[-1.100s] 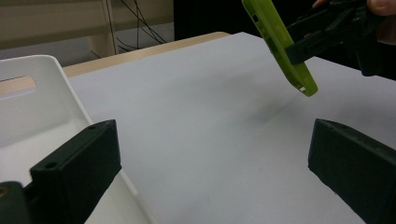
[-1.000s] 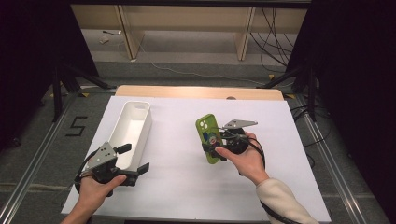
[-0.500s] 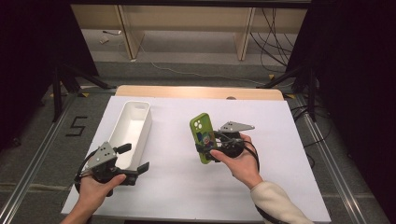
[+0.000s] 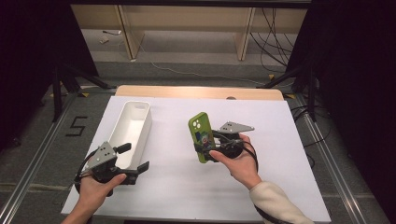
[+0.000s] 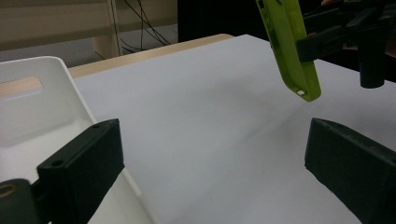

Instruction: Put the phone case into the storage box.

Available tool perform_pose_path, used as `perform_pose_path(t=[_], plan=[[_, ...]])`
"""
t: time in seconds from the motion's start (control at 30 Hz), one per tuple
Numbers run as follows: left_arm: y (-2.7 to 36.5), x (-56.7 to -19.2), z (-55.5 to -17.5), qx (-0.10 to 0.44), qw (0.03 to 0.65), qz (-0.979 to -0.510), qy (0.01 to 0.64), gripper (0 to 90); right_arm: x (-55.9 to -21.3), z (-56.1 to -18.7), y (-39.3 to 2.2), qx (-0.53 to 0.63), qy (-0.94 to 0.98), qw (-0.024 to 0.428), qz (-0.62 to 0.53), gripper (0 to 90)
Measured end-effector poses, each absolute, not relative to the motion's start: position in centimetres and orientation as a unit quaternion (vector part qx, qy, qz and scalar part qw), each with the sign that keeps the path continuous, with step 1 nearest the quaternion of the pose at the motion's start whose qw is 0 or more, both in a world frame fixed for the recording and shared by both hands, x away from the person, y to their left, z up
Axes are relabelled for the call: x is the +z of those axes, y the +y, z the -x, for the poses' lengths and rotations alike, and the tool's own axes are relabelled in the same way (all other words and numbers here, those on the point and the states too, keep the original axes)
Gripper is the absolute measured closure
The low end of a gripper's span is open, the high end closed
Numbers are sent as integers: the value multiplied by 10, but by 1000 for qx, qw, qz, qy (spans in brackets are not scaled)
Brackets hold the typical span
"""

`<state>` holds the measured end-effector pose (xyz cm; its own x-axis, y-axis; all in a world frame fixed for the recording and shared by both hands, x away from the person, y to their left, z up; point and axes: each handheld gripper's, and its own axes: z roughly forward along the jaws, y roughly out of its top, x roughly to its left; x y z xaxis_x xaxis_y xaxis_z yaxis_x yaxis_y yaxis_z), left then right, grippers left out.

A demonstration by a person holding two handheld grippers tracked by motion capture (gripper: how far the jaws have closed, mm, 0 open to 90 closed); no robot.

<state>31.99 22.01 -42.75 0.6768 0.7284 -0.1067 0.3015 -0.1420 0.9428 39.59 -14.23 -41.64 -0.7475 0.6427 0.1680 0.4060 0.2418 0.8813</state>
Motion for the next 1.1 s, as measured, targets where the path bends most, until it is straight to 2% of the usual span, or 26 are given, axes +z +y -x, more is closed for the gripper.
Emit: perform_pose_path(t=[0.77,1.1], plan=[[220,-426,-319,192,559,-728,347,48,-410,-390,-147,529,766,136,-339,167],[201,-403,-318,198,577,-717,336,105,-406,-385,-145,539,760,144,-335,168]])
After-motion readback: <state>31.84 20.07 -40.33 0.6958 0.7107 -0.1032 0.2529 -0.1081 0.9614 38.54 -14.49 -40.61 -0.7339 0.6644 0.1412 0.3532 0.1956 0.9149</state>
